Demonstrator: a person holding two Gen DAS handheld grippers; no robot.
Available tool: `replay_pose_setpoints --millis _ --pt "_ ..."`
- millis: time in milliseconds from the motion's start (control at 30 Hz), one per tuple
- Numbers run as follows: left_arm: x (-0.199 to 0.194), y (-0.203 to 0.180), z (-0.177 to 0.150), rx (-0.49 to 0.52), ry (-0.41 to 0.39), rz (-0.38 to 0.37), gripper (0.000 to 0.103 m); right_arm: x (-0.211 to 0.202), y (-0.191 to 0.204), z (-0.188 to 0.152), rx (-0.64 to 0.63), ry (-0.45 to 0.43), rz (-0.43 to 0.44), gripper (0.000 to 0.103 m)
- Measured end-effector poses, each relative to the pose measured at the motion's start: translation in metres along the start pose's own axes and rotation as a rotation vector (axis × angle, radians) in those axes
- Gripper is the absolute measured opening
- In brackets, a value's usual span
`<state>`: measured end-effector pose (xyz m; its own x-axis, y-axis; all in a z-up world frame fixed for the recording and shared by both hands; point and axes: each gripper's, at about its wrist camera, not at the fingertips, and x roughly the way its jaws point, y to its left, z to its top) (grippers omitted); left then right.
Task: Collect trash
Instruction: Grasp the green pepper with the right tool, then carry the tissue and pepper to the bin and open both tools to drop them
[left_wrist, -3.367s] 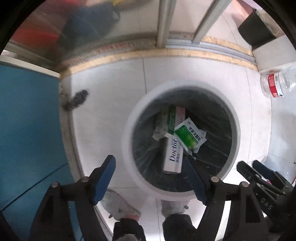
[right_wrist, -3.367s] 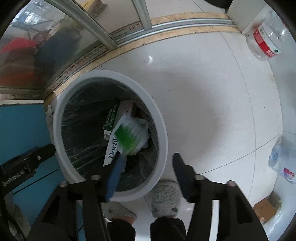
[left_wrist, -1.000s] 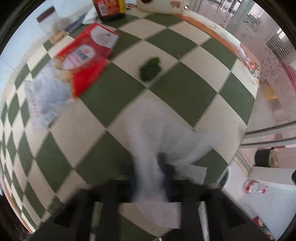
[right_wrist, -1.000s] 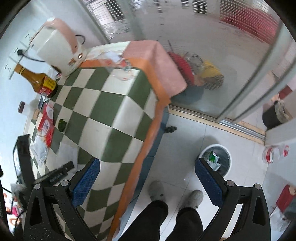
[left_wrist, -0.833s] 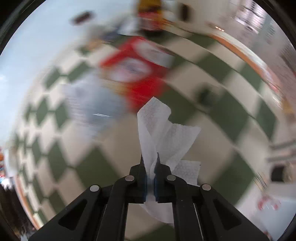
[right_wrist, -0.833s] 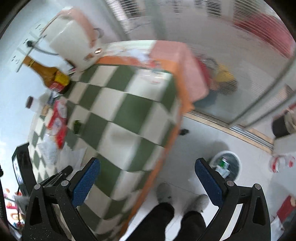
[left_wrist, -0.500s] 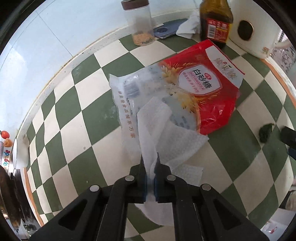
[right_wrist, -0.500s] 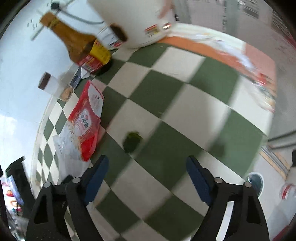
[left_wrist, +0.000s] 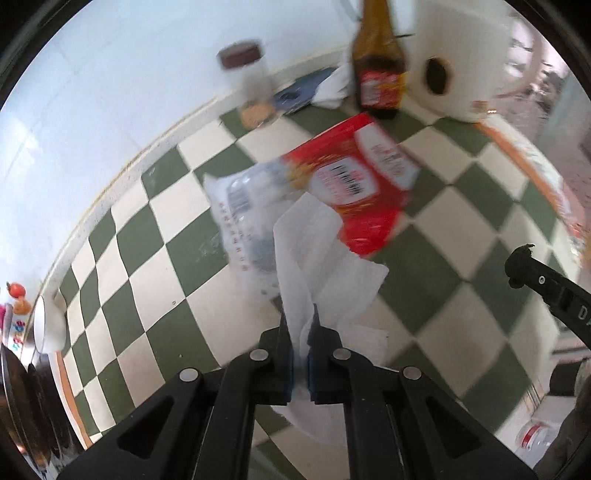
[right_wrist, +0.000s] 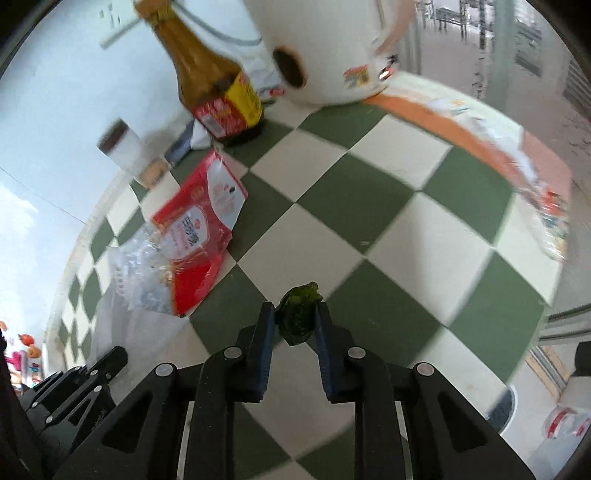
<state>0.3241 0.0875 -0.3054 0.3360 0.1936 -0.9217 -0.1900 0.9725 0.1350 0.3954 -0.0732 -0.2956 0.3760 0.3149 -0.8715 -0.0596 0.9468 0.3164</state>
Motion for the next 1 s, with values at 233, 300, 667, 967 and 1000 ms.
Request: replay_pose_setpoints --millis 233,300,667,967,1000 --pt "-0.067 -0.072 -0.01 0.133 -0.079 -0.123 0.003 -0.096 -0.076 -0.041 0.118 -0.129 0.015 0.023" --pt "-0.086 -0.106 -0.016 0.193 -0.085 -0.187 0.003 -0.12 -0.102 -0.059 0.157 -0.155 -0.001 0.023" --pt "-0.094 -0.326 -0.112 0.565 0.054 -0.421 0.003 -0.202 -0.305 -0.244 0.578 -0.196 -0.137 0.023" --pt "0.077 -0.511 -0.268 0.762 0.345 -0.433 0.004 -0.1 -0.482 -0.428 0.94 -0.111 -0.124 0.023" --pt "0.101 -0.527 -0.284 0.77 0.376 -0.429 0.004 -0.076 -0.504 -0.447 0.968 -0.097 -0.125 0.023"
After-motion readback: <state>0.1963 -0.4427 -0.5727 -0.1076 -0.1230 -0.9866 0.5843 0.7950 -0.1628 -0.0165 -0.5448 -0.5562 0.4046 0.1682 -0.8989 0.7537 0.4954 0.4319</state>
